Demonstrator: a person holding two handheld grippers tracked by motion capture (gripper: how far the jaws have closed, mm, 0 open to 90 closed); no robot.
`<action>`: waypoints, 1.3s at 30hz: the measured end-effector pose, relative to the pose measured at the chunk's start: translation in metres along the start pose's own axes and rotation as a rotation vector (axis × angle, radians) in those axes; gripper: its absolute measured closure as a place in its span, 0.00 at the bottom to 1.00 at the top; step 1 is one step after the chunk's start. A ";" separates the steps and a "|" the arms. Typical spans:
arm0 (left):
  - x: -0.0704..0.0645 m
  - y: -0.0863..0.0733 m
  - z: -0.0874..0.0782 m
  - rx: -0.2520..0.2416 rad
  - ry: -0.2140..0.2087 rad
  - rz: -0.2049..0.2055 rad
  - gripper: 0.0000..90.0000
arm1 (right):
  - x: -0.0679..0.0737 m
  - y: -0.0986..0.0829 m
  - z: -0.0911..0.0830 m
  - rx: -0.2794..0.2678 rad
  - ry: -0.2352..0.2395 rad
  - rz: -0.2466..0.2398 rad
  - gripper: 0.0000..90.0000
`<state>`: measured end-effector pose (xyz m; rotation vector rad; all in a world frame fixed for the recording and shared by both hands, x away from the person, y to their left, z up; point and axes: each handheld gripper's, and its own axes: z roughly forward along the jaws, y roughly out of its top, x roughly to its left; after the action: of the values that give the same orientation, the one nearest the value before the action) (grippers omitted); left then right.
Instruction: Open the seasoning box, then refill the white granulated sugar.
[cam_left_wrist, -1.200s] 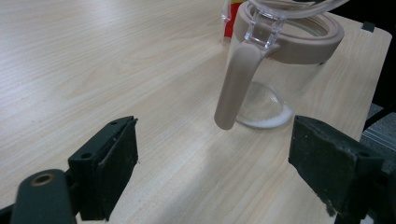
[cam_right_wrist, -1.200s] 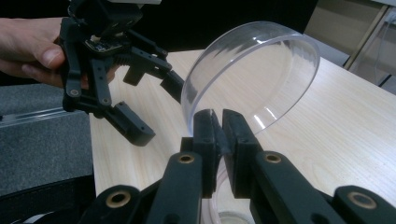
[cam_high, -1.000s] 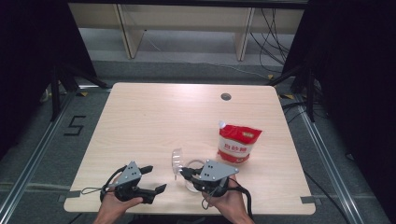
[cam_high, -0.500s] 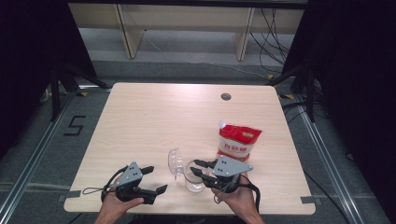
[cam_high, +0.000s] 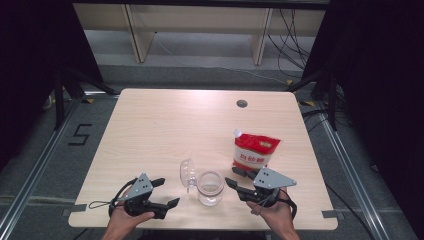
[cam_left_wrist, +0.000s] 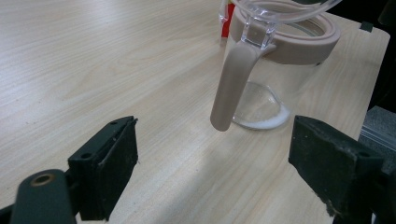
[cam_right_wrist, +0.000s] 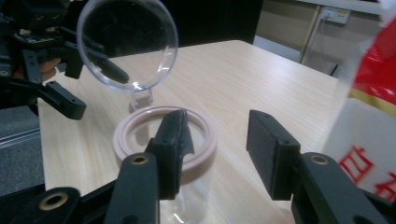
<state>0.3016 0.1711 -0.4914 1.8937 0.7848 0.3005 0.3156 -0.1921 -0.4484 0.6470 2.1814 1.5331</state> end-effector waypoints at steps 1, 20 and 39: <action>0.002 0.000 -0.001 0.007 -0.003 0.023 0.17 | -0.002 -0.001 -0.001 -0.015 -0.005 -0.001 0.62; 0.000 0.000 -0.002 -0.001 -0.002 0.009 0.17 | -0.026 -0.025 -0.030 0.032 -0.116 0.056 0.51; 0.002 0.001 -0.003 -0.002 0.000 0.041 0.17 | -0.048 -0.043 -0.054 0.072 -0.212 0.122 0.46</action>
<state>0.3015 0.1743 -0.4895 1.9103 0.7460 0.3269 0.3185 -0.2740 -0.4689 0.9362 2.0769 1.3790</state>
